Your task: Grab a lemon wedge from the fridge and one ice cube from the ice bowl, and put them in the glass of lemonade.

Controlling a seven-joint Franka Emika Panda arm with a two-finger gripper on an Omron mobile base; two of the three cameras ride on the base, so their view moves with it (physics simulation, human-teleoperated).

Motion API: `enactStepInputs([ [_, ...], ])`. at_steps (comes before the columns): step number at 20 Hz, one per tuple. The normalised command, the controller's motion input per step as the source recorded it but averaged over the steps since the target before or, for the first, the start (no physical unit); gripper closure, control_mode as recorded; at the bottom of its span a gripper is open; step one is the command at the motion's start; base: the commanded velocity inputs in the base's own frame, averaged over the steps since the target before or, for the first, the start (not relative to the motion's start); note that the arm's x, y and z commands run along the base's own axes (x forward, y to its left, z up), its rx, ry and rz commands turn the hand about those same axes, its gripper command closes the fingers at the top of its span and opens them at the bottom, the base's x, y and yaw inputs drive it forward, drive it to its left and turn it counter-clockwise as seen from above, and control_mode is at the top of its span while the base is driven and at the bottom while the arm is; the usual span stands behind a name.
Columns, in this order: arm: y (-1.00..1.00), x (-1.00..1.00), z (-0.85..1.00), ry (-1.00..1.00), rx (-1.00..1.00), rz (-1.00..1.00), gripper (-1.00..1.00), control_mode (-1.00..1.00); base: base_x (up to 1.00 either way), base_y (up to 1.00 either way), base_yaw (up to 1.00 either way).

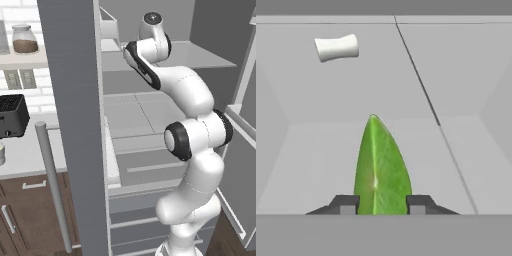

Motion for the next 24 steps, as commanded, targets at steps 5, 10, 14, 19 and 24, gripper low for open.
enactStepInputs([
  [5, -0.19, -1.00, -0.26, 0.00, 0.00, -0.09, 1.00, -1.00, 0.00, 0.00, 0.00],
  [10, -0.76, -1.00, -0.09, -0.03, 0.05, -0.06, 1.00, -1.00, 0.00, 0.00, 0.00],
  [14, -0.48, -1.00, -0.34, -0.02, 0.03, 0.00, 1.00, -1.00, 0.00, 0.00, 0.00],
  [19, -0.06, -1.00, -0.36, -0.04, 0.00, 0.00, 1.00, -1.00, 0.00, 0.00, 0.00],
  [24, -0.03, -1.00, -0.02, -0.22, 0.00, 0.00, 1.00, -1.00, 0.00, 0.00, 0.00],
])
